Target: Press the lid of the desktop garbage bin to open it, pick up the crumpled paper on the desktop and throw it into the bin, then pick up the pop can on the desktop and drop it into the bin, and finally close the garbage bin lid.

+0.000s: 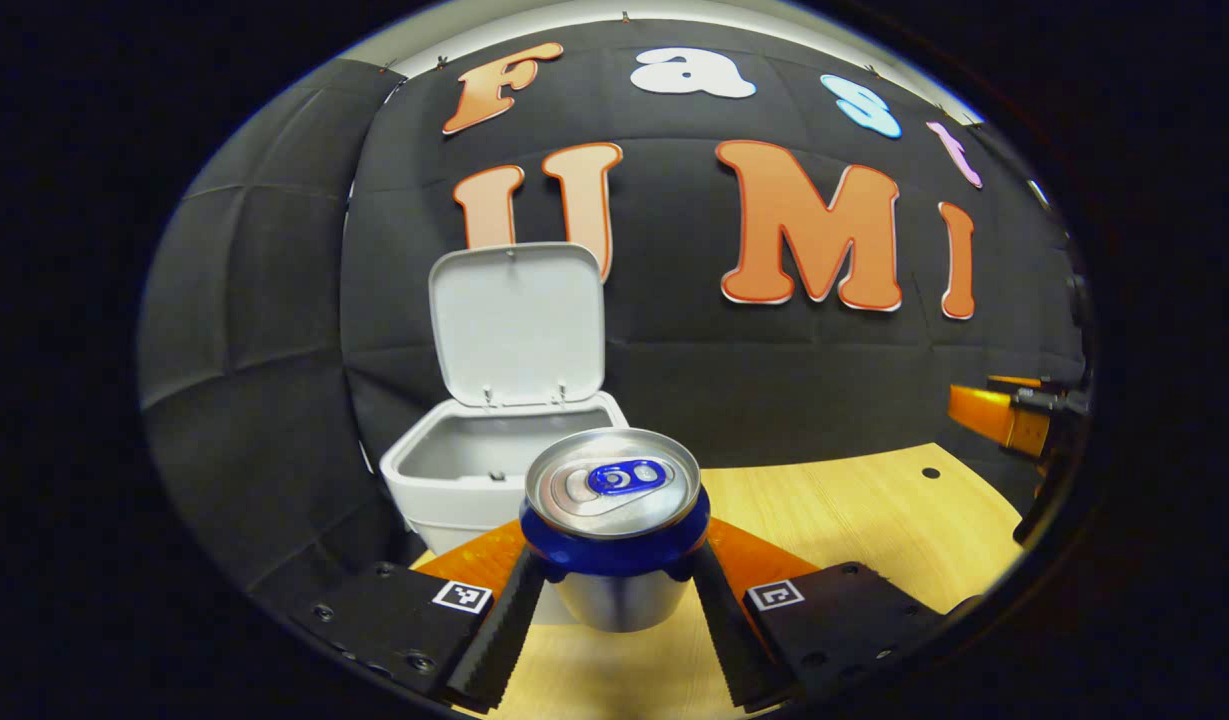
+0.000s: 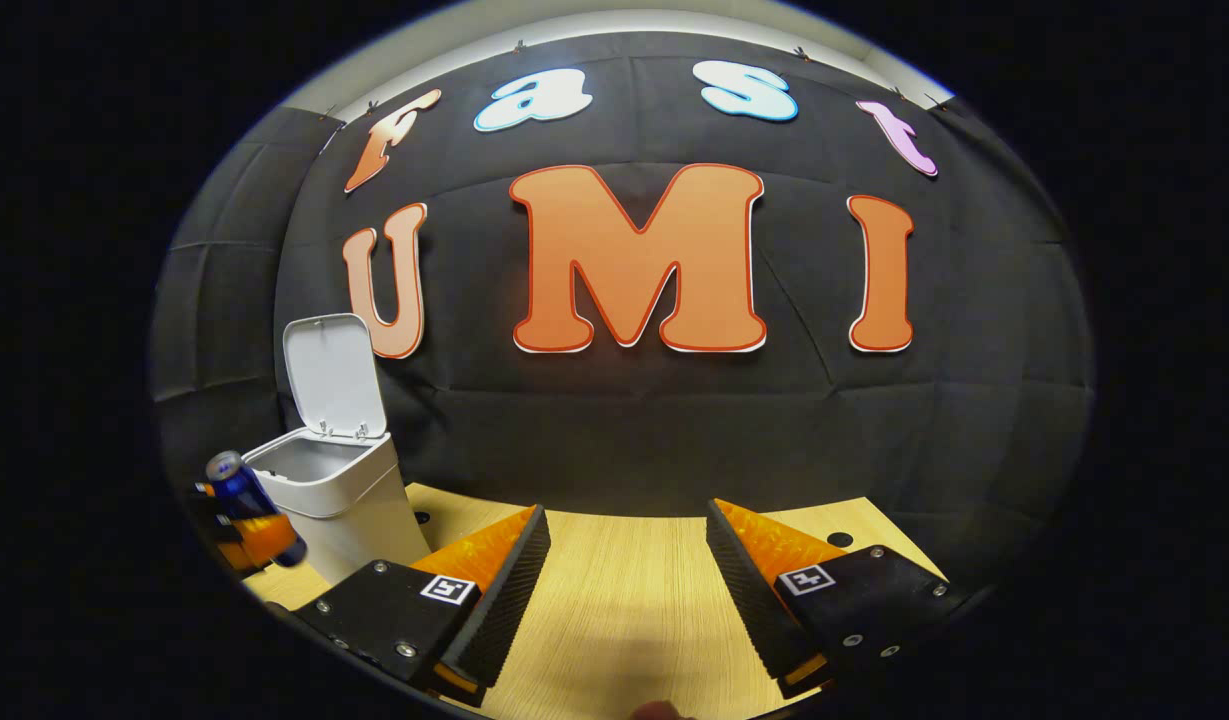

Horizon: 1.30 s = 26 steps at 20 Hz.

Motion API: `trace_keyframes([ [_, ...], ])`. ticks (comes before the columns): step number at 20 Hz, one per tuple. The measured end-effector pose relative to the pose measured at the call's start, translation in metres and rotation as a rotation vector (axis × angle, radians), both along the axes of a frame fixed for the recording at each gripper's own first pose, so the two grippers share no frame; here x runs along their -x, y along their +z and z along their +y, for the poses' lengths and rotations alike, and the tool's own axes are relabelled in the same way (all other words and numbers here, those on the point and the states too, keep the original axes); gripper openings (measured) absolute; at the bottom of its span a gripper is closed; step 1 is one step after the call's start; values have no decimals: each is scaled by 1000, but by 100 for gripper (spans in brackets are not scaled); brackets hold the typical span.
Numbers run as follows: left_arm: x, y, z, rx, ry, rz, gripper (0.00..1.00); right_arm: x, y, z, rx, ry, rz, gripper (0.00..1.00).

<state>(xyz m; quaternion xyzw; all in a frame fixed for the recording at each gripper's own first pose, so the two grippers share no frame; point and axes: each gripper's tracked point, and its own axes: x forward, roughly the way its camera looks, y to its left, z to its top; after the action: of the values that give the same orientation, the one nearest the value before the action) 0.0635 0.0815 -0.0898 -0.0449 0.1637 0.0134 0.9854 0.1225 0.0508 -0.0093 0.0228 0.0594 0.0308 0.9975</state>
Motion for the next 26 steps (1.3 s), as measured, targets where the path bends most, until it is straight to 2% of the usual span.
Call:
trace_keyframes([
  [2, -16, 22, 18, 17, 16, -12, 80, 0, 0, 0, -6, -5, -2, 94],
  [3, -27, 29, 29, 4, 29, -24, 77, 0, 0, -1, -8, -8, -3, 94],
  [5, -54, 29, 45, -12, 40, -34, 77, 0, 0, -4, -11, -19, -4, 94],
  [9, -114, 18, 72, -29, 73, -49, 77, 2, -1, -18, -8, -56, -3, 94],
  [13, -154, -5, 76, -42, 56, -24, 77, 2, 0, -31, -7, -95, 2, 94],
  [17, -153, -2, 70, -28, 63, -43, 82, 5, -3, -40, -2, -118, 12, 94],
  [19, -151, 7, 69, -32, 63, -66, 97, 6, -4, -41, -2, -124, 14, 94],
  [22, -148, 37, 74, -58, 70, -130, 96, 6, -5, -40, -8, -122, 18, 94],
  [26, -167, 97, 98, -21, 107, -219, 96, 5, 0, -37, -17, -113, 13, 94],
])
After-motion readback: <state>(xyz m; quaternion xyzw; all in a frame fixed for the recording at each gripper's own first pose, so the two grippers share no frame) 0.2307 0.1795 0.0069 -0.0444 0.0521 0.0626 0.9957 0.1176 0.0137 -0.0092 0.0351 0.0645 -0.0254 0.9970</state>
